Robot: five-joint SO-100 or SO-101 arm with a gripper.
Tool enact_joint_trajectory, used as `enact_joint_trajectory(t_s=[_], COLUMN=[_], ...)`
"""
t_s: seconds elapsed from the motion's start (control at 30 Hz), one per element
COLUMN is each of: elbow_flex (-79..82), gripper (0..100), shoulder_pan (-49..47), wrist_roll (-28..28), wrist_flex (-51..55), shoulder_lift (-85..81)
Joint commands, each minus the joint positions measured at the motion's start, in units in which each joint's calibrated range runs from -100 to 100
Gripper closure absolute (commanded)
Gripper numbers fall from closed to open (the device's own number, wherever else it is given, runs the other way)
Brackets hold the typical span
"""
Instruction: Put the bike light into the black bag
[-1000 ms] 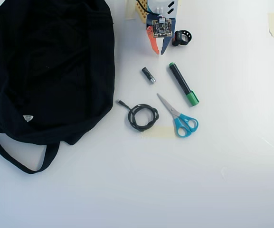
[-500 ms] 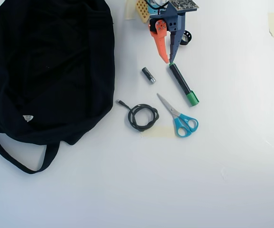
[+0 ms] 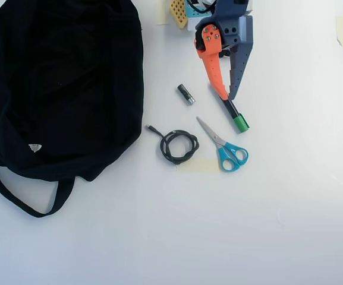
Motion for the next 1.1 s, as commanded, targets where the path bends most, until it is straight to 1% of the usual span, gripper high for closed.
enact_joint_trajectory(t_s=[0.0,0.13,0.23,0.37,0.47,0.8,0.93,1.07], elbow_flex=[-10.29,-16.94,-22.87,-32.21,-35.18,-33.83,-29.07,-21.16], gripper=[98,98,98,98,98,98,98,98], shoulder_pan=[2.44,3.33,4.23,5.43,6.77,7.82,6.62,6.47], wrist_roll=[-0.14,-0.14,-0.14,0.18,0.33,0.33,0.39,0.39], wrist_flex=[-6.76,-14.08,-17.18,-17.52,-17.52,-16.84,-16.84,-16.75], shoulder_lift=[10.35,21.14,28.11,35.33,37.73,36.57,33.67,26.28])
